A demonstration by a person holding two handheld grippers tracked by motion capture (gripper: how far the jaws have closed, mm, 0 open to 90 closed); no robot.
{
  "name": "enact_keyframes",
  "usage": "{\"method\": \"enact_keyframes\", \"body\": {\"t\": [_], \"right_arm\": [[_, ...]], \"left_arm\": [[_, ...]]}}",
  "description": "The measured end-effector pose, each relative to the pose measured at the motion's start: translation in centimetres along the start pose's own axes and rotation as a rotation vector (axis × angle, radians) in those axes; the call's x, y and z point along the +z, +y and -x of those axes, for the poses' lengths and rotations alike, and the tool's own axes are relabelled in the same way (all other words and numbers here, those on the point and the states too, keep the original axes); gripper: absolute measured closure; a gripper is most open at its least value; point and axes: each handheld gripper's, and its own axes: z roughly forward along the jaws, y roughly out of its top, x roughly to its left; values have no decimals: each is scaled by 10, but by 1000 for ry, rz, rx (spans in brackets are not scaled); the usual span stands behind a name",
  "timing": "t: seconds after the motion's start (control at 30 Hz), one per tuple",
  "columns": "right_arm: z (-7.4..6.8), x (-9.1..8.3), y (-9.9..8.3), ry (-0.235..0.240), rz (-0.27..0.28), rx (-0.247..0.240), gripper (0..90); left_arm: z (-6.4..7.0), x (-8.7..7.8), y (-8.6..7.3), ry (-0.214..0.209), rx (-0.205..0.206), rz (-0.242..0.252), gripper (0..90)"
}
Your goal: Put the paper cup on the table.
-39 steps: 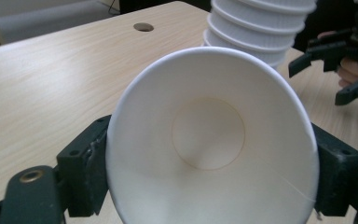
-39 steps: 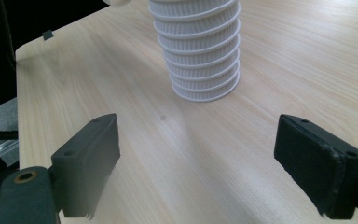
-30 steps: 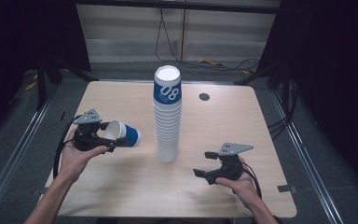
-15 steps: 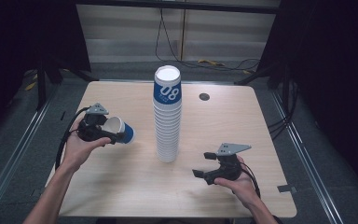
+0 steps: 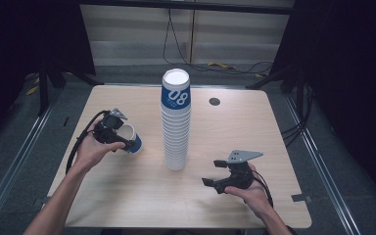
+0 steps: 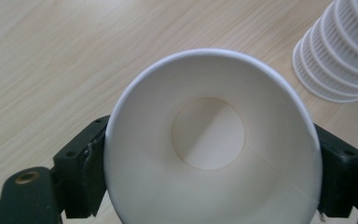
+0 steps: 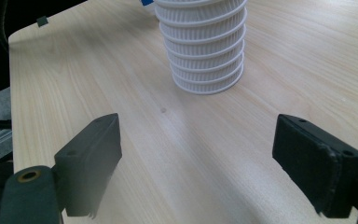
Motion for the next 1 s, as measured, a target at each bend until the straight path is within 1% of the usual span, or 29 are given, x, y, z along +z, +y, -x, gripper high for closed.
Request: {"method": "enact_keyframes", "body": {"t": [0.03, 0.07, 0.13, 0.17, 0.2, 0.23, 0.3, 0.37, 0.43, 0.47, 0.53, 0.57, 0.6, 0.7, 0.77, 0.8, 0.9, 0.93, 1.0], "right_arm": [[0, 0, 0, 0, 0, 0, 158], [0, 0, 0, -1, -2, 3, 158], [-1, -1, 0, 0, -1, 1, 158], [-1, -1, 0, 1, -1, 4, 158], [-1, -1, 0, 1, -1, 4, 158], [0, -1, 0, 0, -2, 3, 158], [0, 1, 0, 3, -2, 3, 158], [0, 0, 0, 15, 7, 15, 160], [1, 0, 0, 10, 8, 14, 160], [2, 1, 0, 9, 6, 17, 160], [2, 1, 0, 7, 5, 15, 160], [2, 1, 0, 7, 5, 15, 160], [1, 1, 0, 8, 4, 16, 160], [1, 1, 0, 8, 7, 15, 161], [2, 1, 0, 15, 2, 18, 167], [2, 1, 0, 15, 3, 17, 167], [1, 1, 0, 15, 5, 14, 167], [1, 1, 0, 13, 5, 14, 167], [2, 1, 0, 15, 5, 17, 166]], "left_arm": [[0, 0, 0, 0, 0, 0, 155], [0, 2, 1, 4, 9, -9, 155], [-1, 4, 1, 0, -3, -10, 155], [-3, 6, 1, -22, -11, -9, 154], [-3, 6, 1, -22, -11, -9, 153], [-4, 8, 2, -31, -16, -15, 153], [-5, 12, 3, -26, -8, -36, 149], [-2, 14, 5, -19, 14, -38, 142], [-2, 15, 6, -20, 10, -44, 140], [-2, 16, 8, -18, 26, -45, 139], [-2, 18, 9, -1, 25, -50, 136], [-2, 18, 9, -1, 25, -50, 134], [-1, 19, 9, -4, 37, -51, 134], [-1, 19, 10, -4, 38, -62, 132], [0, 19, 12, 1, 47, -83, 133], [0, 19, 13, 2, 44, -87, 134], [-2, 22, 13, 8, 42, -89, 125], [-1, 25, 13, 16, 45, -95, 124], [2, 29, 13, 11, 61, -107, 125]]}}
